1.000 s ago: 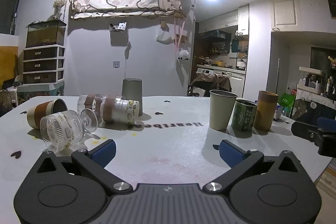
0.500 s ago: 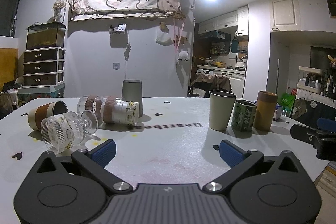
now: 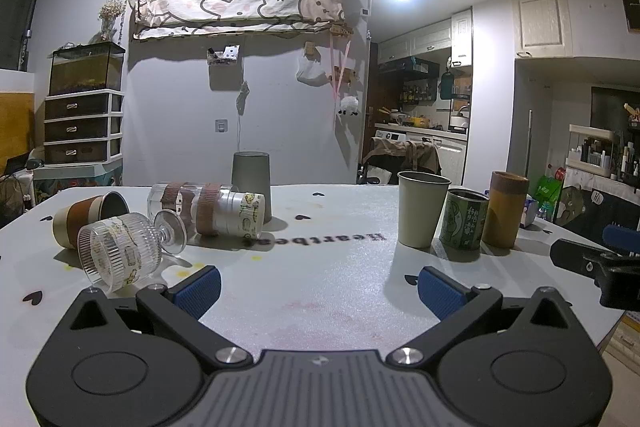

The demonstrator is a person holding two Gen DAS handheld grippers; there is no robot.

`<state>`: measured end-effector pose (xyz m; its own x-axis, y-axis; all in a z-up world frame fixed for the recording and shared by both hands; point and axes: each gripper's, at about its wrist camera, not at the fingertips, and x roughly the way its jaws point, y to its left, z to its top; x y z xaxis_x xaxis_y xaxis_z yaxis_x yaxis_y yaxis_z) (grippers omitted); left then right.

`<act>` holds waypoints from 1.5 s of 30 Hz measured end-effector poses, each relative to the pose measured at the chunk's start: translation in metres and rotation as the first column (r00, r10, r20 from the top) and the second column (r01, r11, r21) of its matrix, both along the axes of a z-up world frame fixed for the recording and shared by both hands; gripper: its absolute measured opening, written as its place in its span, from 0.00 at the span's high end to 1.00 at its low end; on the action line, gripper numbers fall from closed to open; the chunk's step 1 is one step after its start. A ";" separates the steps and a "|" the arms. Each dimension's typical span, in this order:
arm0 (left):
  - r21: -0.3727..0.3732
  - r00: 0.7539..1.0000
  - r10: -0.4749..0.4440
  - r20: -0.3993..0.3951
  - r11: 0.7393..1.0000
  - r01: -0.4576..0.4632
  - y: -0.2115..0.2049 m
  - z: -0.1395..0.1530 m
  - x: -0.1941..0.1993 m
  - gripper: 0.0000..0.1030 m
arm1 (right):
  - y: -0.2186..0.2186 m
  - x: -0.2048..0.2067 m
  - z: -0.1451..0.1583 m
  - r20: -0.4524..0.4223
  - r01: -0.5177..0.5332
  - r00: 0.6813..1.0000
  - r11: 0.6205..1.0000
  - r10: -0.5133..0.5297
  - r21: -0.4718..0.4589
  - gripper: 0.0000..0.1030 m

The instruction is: Flip cup upright

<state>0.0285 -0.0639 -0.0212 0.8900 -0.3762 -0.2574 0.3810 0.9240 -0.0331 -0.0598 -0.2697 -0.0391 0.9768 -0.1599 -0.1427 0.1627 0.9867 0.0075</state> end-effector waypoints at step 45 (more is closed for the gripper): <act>0.004 1.000 -0.001 0.001 1.000 0.001 0.000 0.000 -0.001 0.00 | -0.003 0.000 -0.003 -0.009 0.012 1.000 1.000 -0.012 -0.007 0.00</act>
<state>0.0279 -0.0642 -0.0210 0.8901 -0.3758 -0.2579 0.3816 0.9239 -0.0293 -0.0593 -0.2730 -0.0421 0.9734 -0.1730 -0.1500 0.1748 0.9846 -0.0010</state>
